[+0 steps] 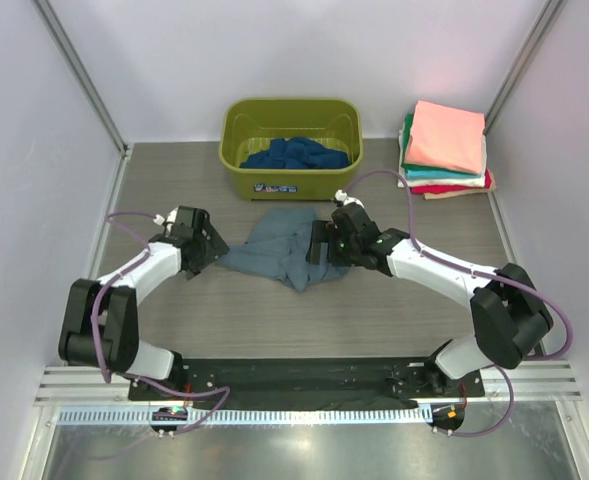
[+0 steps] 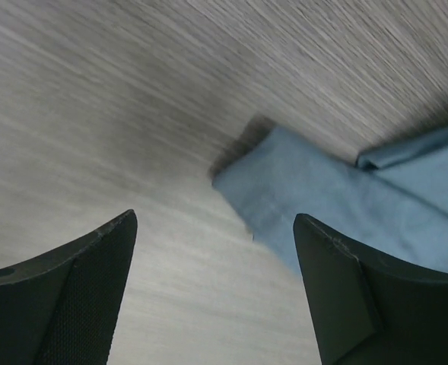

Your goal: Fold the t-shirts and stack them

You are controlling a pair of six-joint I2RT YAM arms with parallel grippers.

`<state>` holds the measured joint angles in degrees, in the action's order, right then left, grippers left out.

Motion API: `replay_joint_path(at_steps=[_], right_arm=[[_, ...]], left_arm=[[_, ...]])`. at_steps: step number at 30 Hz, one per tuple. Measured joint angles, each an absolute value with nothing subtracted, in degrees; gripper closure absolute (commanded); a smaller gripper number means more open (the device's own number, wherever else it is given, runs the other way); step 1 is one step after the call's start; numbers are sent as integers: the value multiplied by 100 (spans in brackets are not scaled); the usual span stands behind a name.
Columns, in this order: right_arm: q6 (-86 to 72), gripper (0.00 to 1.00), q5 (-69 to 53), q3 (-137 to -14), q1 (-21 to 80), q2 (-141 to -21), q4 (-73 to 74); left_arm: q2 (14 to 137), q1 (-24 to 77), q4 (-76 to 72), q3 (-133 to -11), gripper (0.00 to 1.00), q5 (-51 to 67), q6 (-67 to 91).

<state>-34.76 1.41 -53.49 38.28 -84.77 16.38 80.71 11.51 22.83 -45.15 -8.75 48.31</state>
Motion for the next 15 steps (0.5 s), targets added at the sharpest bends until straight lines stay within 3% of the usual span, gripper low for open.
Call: replay_joint_path(at_steps=[6,10,13,14,15], right_arm=[[-3306,5,508,-5502,3820,-8508,1732],[-3245,11,668,-5509,3817,-8705,1765],[-3175,34,744,-5509,3817,-8945,1756],[-3153,53,753,-5505,3817,-9002,1752],[-3111,59,766,-5492,3817,-9061,1730]], left_arm=[[8711,1149,1433,-4451,38,-755,5059],[8932,1149,930,-4425,73,-639,5205],[9013,1146,729,-4372,97,-515,5262],[9013,1149,722,-4351,100,-482,5253],[8995,1149,720,-4316,100,-458,5253]])
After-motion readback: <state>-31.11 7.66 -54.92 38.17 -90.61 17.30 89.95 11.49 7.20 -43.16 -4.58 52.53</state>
